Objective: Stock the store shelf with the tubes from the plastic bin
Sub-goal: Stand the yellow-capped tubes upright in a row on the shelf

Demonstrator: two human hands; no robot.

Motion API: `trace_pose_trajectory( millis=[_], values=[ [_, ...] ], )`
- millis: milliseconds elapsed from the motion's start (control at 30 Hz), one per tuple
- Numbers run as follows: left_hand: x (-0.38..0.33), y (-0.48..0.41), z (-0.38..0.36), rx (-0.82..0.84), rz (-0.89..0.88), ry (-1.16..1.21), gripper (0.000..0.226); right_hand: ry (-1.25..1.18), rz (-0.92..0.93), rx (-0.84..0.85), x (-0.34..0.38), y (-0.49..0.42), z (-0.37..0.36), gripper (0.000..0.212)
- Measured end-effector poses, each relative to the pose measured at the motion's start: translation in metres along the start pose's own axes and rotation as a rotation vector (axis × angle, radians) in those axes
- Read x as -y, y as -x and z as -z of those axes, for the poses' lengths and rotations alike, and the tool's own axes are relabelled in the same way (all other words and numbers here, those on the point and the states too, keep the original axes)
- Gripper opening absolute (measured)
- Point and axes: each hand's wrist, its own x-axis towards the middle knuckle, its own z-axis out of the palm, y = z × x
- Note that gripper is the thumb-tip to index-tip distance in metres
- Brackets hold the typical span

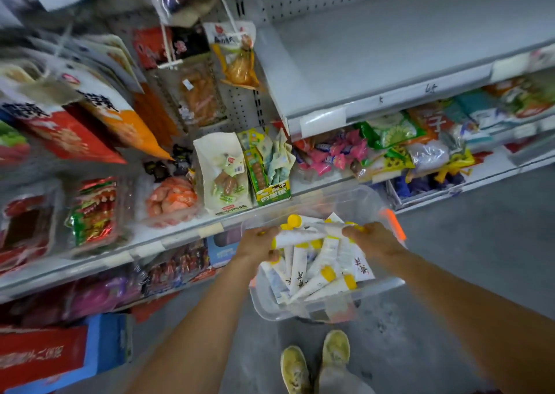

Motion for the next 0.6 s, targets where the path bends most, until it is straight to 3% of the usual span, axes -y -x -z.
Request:
trace_pose_trajectory(
  millis=[133,233,400,600],
  values=[
    [-0.015,0.029,0.02,0.095,0.037,0.103,0.036,-0.29,0.01,0.128,0.023,0.028,0.017,0.033],
    [-0.017,0.059,0.027,0.232,0.053,0.185,0.035,-0.538,0.031,0.23,0.037,0.043,0.031,0.029],
    [-0.03,0.105,-0.001,0.347,0.033,0.435,0.034,-0.716,0.107,0.358,0.061,0.062,0.063,0.026],
    [-0.084,0.147,-0.052,0.324,-0.115,0.59,0.033,-0.774,0.25,0.553,0.073,0.083,0.128,0.027]
  ],
)
